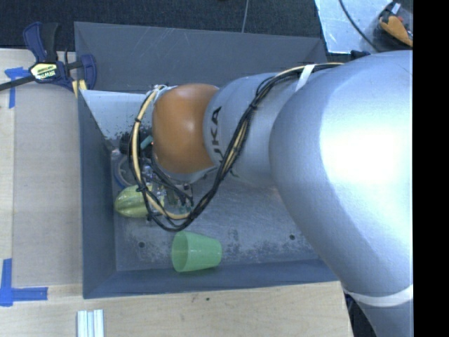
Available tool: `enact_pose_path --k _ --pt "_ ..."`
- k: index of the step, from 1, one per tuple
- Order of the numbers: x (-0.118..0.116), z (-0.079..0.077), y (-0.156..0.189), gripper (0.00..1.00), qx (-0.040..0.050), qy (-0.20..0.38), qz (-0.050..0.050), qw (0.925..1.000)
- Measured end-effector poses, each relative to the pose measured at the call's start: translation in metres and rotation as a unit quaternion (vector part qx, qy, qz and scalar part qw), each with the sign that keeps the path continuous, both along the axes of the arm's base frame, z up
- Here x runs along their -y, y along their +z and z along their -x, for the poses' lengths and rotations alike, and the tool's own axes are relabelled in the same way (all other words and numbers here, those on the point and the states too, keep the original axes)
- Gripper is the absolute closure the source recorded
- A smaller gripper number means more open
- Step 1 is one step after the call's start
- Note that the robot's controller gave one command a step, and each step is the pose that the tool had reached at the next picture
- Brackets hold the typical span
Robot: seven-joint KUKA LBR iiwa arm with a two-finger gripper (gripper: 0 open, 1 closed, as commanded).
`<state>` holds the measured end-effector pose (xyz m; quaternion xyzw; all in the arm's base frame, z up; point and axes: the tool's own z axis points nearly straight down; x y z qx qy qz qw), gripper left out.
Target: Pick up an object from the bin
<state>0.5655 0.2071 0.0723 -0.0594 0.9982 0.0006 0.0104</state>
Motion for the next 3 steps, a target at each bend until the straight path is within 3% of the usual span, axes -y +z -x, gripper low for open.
enact_pose_path --k 1,2,3 --pt "0.000 0.000 0.000 1.00 0.0000 0.000 0.000 1.0000" --pt "-0.024 -0.006 0.073 1.00 0.0040 0.012 -0.002 0.9999" --pt "-0.009 -0.003 0.171 1.00 -0.0018 0.006 0.001 1.0000"
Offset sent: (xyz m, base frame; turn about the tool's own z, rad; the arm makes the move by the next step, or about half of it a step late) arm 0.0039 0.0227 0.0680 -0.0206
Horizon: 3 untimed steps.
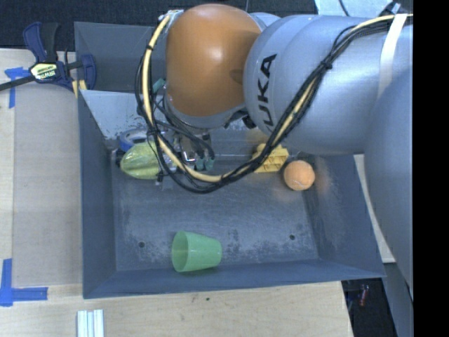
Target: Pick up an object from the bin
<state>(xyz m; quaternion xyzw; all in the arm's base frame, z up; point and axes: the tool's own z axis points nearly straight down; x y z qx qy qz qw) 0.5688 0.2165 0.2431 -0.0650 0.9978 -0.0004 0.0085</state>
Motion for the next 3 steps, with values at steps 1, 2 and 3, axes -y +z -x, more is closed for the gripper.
enact_pose_path --k 1,2,3 --pt "-0.010 0.015 0.030 1.00 -0.0008 0.032 0.000 0.9995" --pt "-0.008 0.000 -0.066 1.00 0.0019 0.075 0.001 0.9972" --pt "-0.010 -0.023 -0.055 1.00 0.0024 0.038 -0.001 0.9993"
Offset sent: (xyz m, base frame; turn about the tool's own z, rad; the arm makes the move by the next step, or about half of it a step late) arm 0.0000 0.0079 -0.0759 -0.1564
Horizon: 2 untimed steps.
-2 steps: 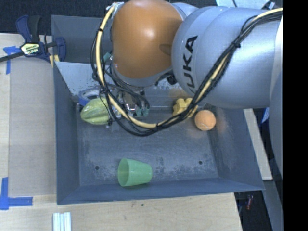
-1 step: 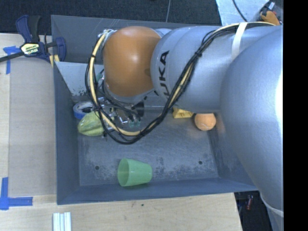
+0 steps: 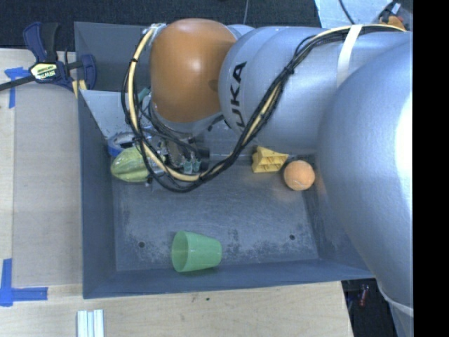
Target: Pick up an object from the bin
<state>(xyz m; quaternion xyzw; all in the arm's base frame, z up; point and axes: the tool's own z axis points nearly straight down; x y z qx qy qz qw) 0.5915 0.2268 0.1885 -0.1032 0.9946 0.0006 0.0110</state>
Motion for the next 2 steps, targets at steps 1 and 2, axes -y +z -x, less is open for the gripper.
enact_pose_path --k 1,2 --pt "0.005 -0.005 -0.085 1.00 -0.0028 0.024 0.001 0.9997" --pt "0.003 -0.016 -0.056 1.00 -0.0024 0.009 -0.001 1.0000"
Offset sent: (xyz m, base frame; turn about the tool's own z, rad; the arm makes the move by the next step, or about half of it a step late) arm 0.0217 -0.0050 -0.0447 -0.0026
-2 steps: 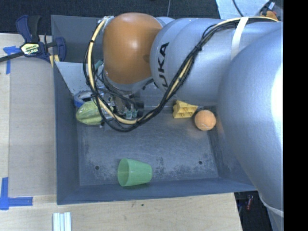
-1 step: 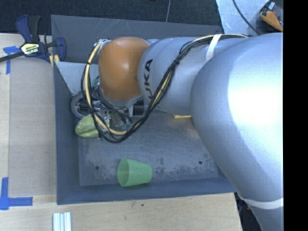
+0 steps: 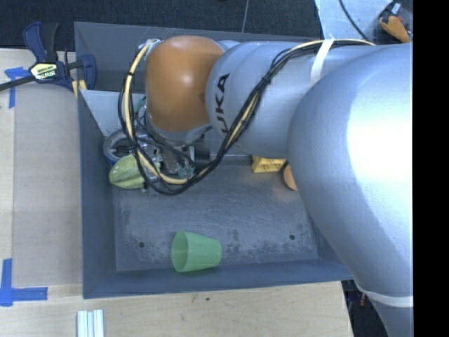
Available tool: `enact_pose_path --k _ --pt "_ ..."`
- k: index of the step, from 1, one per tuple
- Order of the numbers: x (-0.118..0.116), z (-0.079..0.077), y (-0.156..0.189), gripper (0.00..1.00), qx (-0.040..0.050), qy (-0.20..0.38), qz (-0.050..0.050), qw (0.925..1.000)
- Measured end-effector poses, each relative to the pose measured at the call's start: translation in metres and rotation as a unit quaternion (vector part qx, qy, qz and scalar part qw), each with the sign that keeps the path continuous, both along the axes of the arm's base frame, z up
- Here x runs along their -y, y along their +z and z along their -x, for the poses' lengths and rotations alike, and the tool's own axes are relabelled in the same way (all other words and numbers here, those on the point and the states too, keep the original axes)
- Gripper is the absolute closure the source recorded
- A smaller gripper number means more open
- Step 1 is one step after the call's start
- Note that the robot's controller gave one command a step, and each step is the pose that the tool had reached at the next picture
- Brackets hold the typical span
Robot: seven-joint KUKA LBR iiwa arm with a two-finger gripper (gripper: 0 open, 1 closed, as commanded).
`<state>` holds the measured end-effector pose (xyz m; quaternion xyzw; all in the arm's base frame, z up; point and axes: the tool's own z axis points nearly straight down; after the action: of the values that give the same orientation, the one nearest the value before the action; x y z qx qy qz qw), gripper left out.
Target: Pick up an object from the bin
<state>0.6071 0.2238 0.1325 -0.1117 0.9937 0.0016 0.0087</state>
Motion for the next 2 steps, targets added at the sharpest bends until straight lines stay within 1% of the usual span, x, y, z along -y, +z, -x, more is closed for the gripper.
enact_pose_path --k 1,2 --pt "0.013 0.019 0.057 1.00 0.0014 0.022 0.002 0.9997" --pt "0.010 0.011 0.029 1.00 0.0045 0.008 0.000 1.0000"
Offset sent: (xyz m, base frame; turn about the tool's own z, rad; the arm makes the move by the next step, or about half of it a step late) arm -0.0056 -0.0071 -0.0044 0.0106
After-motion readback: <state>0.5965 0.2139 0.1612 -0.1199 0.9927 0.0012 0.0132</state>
